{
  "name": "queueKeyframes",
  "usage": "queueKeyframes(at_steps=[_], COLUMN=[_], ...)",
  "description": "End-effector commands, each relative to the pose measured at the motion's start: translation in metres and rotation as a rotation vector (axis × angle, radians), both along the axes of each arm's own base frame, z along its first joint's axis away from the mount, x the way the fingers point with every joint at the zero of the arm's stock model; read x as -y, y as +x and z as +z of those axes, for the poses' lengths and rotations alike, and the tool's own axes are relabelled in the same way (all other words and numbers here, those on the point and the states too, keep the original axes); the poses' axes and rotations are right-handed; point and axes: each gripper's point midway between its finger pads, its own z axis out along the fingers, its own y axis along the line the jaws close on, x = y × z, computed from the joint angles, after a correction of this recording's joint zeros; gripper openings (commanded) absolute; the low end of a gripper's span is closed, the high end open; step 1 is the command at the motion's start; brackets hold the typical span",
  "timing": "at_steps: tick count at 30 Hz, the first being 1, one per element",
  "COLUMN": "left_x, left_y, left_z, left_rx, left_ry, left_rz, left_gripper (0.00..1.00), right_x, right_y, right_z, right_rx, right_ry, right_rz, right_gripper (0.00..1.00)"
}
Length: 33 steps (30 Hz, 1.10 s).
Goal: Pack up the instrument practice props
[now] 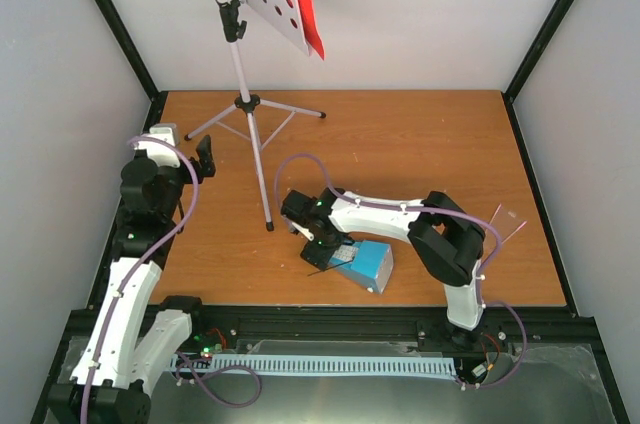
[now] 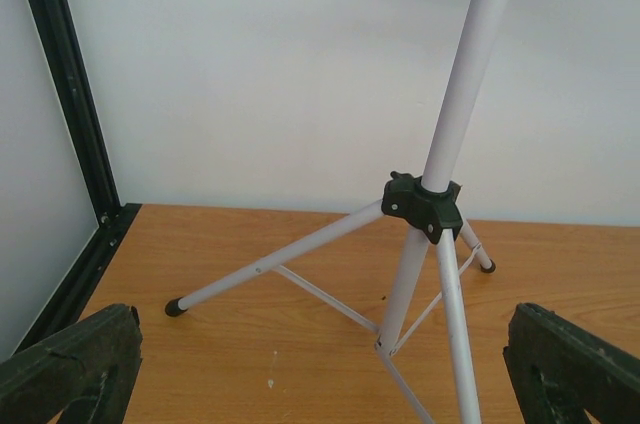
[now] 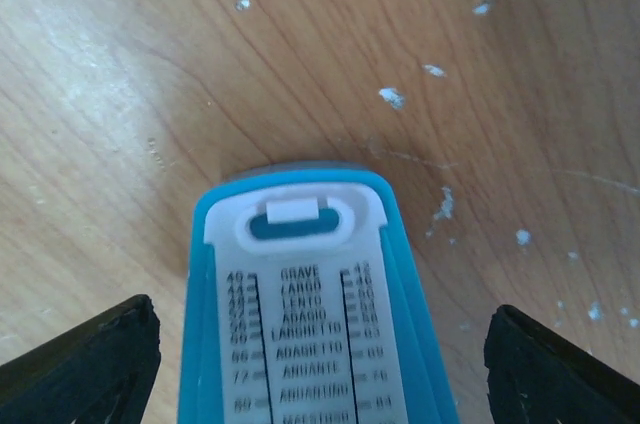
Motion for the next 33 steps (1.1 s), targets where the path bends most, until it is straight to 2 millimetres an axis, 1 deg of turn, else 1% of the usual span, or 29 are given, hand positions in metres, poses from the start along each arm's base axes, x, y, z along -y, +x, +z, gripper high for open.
queueKeyframes(at_steps=[1, 4, 6, 7, 9, 11, 14, 19, 22, 25, 28, 29, 31, 32, 33], left_x=[-0.001, -0.003, -0.004, -0.004, -0.004, -0.007, -0.012, -0.011, -0.010, -0.010, -0.012, -0.012, -0.012, -0.012, -0.013], left_y=[-0.005, -0.007, -0.008, -0.008, -0.009, -0.009, -0.009, -0.007, -0.005, -0.003, 0.001, 0.003, 0.005, 0.006, 0.007], left_z=[0.021, 0.025, 0.026, 0.026, 0.027, 0.027, 0.028, 0.024, 0.018, 0.013, 0.008, 0.005, 0.001, 0.000, -0.002], left_rx=[0.070, 0.084, 0.087, 0.089, 0.094, 0.097, 0.098, 0.084, 0.068, 0.056, 0.038, 0.031, 0.018, 0.013, 0.008], left_ry=[-0.004, 0.005, 0.007, 0.007, 0.008, 0.014, 0.022, 0.018, 0.014, 0.017, 0.024, 0.025, 0.027, 0.027, 0.026], left_rz=[0.000, 0.012, 0.017, 0.017, 0.017, 0.036, 0.062, 0.055, 0.053, 0.054, 0.064, 0.066, 0.065, 0.067, 0.070], left_gripper=[1.00, 0.99, 0.99, 0.99, 1.00, 1.00, 0.99, 0.99, 1.00, 0.99, 0.99, 1.00, 1.00, 0.99, 0.99], right_x=[-0.003, -0.001, -0.003, -0.005, -0.009, -0.012, -0.012, -0.007, -0.004, 0.001, 0.015, 0.022, 0.032, 0.037, 0.041], right_y=[0.004, 0.005, 0.005, 0.006, 0.010, 0.017, 0.031, 0.050, 0.062, 0.071, 0.077, 0.077, 0.078, 0.077, 0.076], right_z=[-0.015, -0.026, -0.029, -0.029, -0.021, -0.008, 0.026, 0.073, 0.096, 0.121, 0.138, 0.135, 0.144, 0.144, 0.151], right_rx=[0.005, -0.011, -0.027, -0.026, -0.003, 0.036, 0.136, 0.306, 0.416, 0.526, 0.627, 0.646, 0.707, 0.737, 0.773], right_ry=[-0.048, -0.070, -0.065, -0.060, -0.041, -0.023, 0.031, 0.136, 0.220, 0.350, 0.460, 0.472, 0.530, 0.555, 0.608], right_rz=[0.049, 0.062, 0.059, 0.056, 0.041, 0.017, -0.034, -0.134, -0.210, -0.310, -0.418, -0.444, -0.504, -0.528, -0.551], right_gripper=[0.86, 0.79, 0.72, 0.67, 0.63, 0.58, 0.54, 0.46, 0.45, 0.45, 0.45, 0.45, 0.45, 0.46, 0.46])
